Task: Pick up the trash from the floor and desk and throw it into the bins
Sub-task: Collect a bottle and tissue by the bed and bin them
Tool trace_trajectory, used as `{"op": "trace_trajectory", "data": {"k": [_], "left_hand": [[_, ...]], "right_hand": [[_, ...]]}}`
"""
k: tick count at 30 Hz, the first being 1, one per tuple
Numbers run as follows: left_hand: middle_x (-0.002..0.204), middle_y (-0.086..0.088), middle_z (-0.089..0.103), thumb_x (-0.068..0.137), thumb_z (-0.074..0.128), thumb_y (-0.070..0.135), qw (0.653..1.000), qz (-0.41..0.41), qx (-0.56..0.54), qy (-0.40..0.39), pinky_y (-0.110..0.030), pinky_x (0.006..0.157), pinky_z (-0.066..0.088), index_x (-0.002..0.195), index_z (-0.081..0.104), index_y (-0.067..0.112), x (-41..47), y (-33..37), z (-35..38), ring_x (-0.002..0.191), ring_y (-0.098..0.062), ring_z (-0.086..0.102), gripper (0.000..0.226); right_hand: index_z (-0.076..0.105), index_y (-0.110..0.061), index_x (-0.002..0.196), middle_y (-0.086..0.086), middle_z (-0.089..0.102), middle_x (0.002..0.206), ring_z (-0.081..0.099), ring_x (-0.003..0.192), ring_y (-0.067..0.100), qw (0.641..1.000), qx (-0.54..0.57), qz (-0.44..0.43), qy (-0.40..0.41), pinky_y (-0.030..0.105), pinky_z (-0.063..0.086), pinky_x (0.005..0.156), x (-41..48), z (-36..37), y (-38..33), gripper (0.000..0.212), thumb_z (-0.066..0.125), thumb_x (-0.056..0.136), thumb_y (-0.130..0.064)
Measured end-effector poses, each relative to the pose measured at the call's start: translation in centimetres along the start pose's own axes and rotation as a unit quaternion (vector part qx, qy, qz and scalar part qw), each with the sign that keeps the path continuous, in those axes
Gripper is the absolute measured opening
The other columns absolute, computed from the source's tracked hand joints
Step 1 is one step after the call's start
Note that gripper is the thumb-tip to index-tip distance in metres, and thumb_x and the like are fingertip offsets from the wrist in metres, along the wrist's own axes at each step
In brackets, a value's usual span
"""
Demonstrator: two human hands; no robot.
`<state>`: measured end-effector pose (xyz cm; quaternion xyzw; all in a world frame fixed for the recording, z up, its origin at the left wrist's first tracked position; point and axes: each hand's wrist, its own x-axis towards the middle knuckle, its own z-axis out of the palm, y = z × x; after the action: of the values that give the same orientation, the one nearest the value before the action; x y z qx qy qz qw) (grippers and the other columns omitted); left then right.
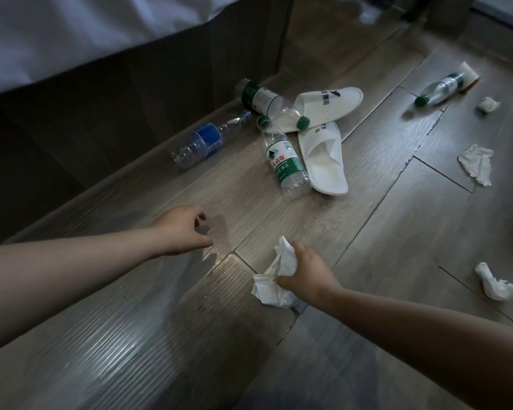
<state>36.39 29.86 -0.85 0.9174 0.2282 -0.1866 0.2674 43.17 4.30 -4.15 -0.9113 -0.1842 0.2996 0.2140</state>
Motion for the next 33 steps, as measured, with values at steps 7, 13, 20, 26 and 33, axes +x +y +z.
{"op": "trace_trajectory", "data": {"k": [7, 13, 20, 26, 33], "left_hand": [[0.117, -0.001, 0.059, 0.078, 0.074, 0.035, 1.000, 0.004, -0.025, -0.002, -0.029, 0.081, 0.049, 0.124, 0.054, 0.018, 0.7, 1.0, 0.1, 0.098, -0.016, 0.057, 0.054], [0.116, -0.002, 0.058, 0.078, 0.073, 0.036, 0.998, 0.021, -0.064, -0.004, -0.034, 0.087, 0.052, 0.124, 0.053, 0.016, 2.6, 4.1, 0.5, 0.100, -0.017, 0.058, 0.053], [0.118, -0.005, 0.060, 0.076, 0.071, 0.049, 0.997, 0.027, -0.068, 0.029, -0.031, 0.085, 0.049, 0.125, 0.051, 0.013, 7.1, 9.6, 0.8, 0.103, -0.020, 0.057, 0.064], [0.130, -0.012, 0.054, 0.075, 0.069, 0.057, 0.985, -0.057, -0.135, 0.093, -0.028, 0.078, 0.038, 0.130, 0.045, 0.006, 10.9, 14.5, 2.3, 0.115, -0.029, 0.054, 0.079], [0.132, -0.015, 0.049, 0.068, 0.073, 0.059, 0.966, -0.119, -0.183, 0.139, -0.034, 0.091, 0.045, 0.133, 0.037, 0.005, 13.8, 16.7, 3.5, 0.117, -0.031, 0.053, 0.092]], "right_hand": [[0.054, -0.018, 0.124, -0.005, 0.059, 0.100, 0.059, 0.098, 0.015, 0.993, 0.091, 0.047, 0.061, 0.026, 0.046, 0.076, 0.6, -2.8, 1.3, 0.051, 0.074, 0.078, -0.016], [0.061, -0.018, 0.110, -0.001, 0.065, 0.095, 0.062, 0.091, 0.019, 0.978, 0.133, 0.053, 0.152, 0.030, 0.048, 0.077, 1.3, -6.1, 3.4, 0.040, 0.075, 0.072, -0.014], [0.062, -0.017, 0.113, 0.001, 0.065, 0.095, 0.063, 0.089, 0.018, 0.959, 0.195, 0.064, 0.195, 0.026, 0.046, 0.073, 1.1, -8.0, 5.6, 0.041, 0.074, 0.074, -0.009], [0.060, -0.022, 0.103, -0.003, 0.063, 0.092, 0.060, 0.085, 0.013, 0.946, 0.221, 0.069, 0.226, 0.022, 0.042, 0.070, 1.7, -8.9, 6.4, 0.036, 0.075, 0.074, -0.008], [0.059, -0.018, 0.121, -0.003, 0.064, 0.101, 0.062, 0.090, 0.013, 0.943, 0.235, 0.101, 0.212, 0.024, 0.048, 0.071, 1.5, -8.0, 8.4, 0.048, 0.076, 0.077, -0.015]]}}
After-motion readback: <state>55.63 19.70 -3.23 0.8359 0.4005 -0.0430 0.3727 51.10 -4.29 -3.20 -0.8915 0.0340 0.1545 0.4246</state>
